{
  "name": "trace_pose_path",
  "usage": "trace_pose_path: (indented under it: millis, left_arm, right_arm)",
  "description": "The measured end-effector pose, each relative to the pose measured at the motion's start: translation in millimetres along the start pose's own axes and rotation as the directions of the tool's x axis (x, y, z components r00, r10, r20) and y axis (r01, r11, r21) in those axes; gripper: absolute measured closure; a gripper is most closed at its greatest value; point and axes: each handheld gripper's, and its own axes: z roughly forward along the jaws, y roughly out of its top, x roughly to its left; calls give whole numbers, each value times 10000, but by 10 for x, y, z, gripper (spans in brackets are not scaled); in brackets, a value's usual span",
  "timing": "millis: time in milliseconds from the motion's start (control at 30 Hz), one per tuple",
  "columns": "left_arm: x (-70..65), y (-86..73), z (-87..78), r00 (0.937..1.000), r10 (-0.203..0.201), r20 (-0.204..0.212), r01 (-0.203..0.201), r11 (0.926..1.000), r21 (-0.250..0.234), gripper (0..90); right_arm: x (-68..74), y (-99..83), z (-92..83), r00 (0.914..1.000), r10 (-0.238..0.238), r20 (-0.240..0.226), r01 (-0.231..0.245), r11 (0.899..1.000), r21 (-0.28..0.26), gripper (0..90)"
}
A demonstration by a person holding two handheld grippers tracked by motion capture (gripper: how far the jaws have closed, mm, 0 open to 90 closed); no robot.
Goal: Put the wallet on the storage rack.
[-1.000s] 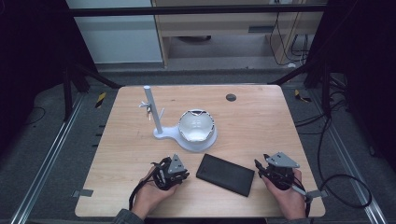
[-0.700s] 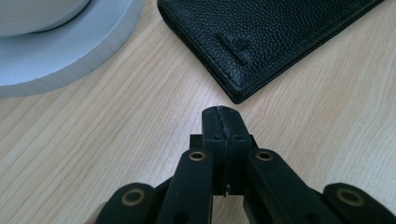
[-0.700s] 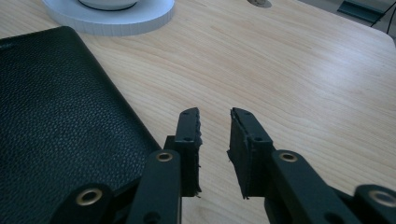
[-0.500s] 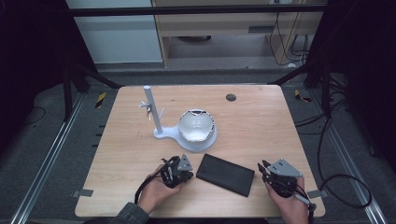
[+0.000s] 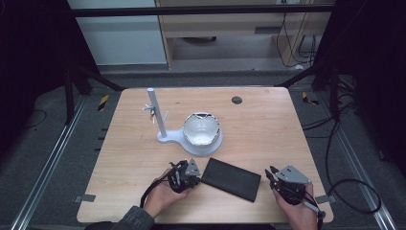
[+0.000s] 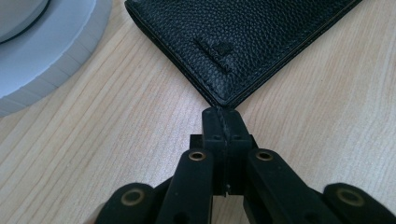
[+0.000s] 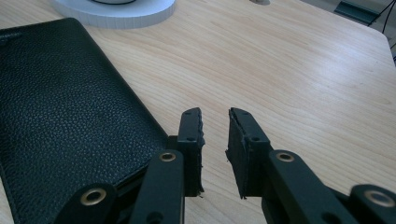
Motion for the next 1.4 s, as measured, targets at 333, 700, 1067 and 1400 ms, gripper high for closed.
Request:
trace_pose_path:
  millis: [333, 700, 1067, 1400]
  left_arm:
    - [1, 25, -95, 9987, -504, -60, 494, 9916, -1199, 897]
    - [68, 48, -143, 9886, -1417, 515, 1496, 9640, -2199, 870]
    - [120, 140, -179, 9867, -1529, 562, 1619, 9577, -2379, 862]
    - [141, 169, -182, 9864, -1530, 605, 1630, 9584, -2343, 855]
  right_arm:
    - [351, 164, 46, 9927, -482, -1107, 461, 9987, -220, 480]
    - [889, 379, 289, 9764, -1376, -1667, 1511, 9859, 714, 188]
    - [860, 441, 402, 9737, -1880, -1286, 2043, 9704, 1286, 306]
    - [880, 524, 448, 9623, -2339, -1388, 2550, 9534, 1612, 349]
